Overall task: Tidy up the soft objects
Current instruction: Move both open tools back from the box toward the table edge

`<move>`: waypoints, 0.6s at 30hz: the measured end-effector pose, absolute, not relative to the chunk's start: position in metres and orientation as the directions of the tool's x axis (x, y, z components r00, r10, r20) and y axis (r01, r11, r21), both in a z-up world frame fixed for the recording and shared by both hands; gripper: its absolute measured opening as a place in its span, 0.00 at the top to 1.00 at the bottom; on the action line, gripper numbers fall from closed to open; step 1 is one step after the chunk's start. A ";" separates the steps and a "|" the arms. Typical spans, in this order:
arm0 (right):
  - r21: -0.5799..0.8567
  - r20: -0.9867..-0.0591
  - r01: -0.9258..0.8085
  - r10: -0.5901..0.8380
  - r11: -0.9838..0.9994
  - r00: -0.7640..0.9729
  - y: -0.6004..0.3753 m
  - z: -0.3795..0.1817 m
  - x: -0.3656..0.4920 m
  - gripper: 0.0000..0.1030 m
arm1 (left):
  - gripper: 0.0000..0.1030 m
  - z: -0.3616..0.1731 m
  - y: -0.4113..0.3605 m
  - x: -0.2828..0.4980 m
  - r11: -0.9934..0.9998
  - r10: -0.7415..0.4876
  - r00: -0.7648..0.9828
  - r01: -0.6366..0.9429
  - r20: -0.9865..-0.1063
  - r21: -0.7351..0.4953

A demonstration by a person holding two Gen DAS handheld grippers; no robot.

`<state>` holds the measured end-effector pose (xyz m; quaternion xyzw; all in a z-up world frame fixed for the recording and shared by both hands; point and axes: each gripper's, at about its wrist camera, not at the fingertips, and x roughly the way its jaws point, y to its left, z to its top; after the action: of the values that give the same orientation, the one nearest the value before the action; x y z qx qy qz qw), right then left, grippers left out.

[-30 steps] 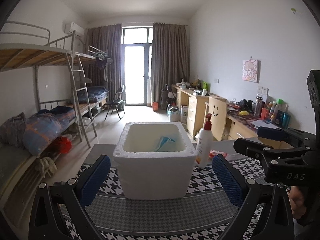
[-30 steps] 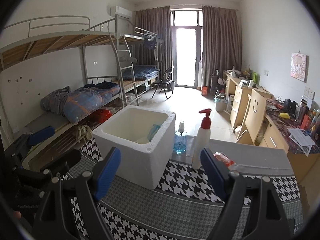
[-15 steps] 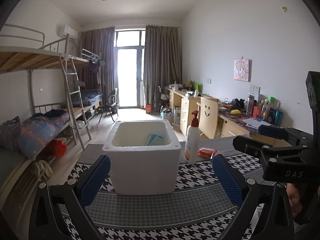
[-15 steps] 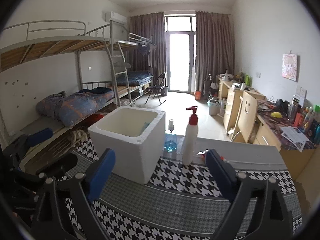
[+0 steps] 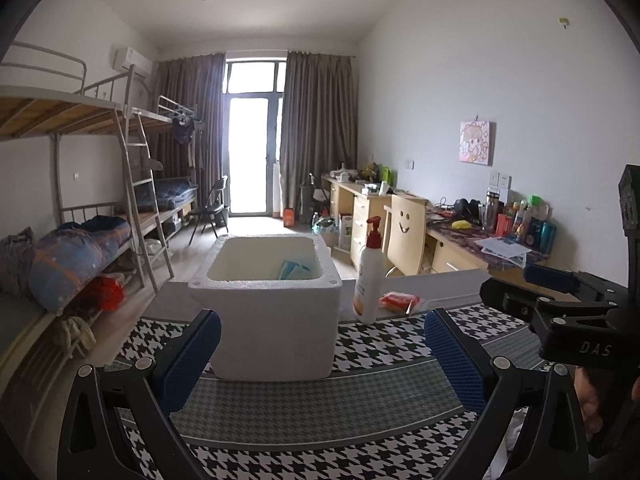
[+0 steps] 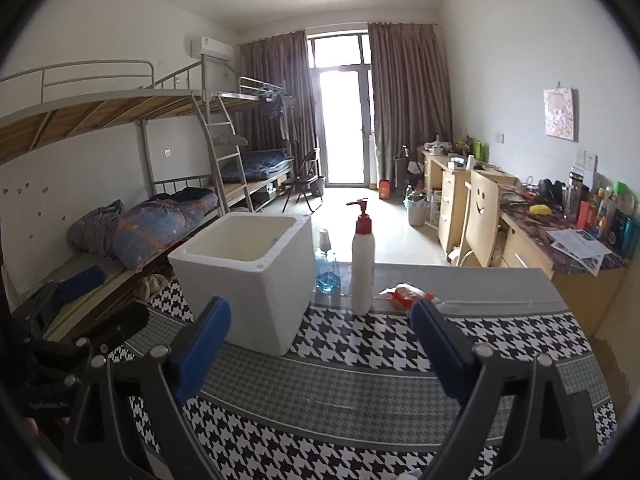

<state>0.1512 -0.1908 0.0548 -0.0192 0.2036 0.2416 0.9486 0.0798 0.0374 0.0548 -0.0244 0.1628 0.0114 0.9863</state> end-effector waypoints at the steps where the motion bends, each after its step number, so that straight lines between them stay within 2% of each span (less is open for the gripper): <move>1: 0.063 -0.395 -0.465 0.450 0.883 0.801 -0.193 0.054 0.151 0.09 | 0.01 0.053 0.037 0.079 0.999 0.013 0.946 -0.029 -0.324 -0.045; 18: 0.061 -0.362 -0.409 0.402 0.911 0.841 -0.210 0.044 0.137 0.09 | 0.01 0.042 0.017 0.074 0.998 -0.047 0.941 0.032 -0.336 -0.049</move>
<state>0.1372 -0.2095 0.0438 -0.0094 0.1867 0.2113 0.9594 0.0743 0.0167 0.0418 -0.0216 0.1710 -0.0202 0.9848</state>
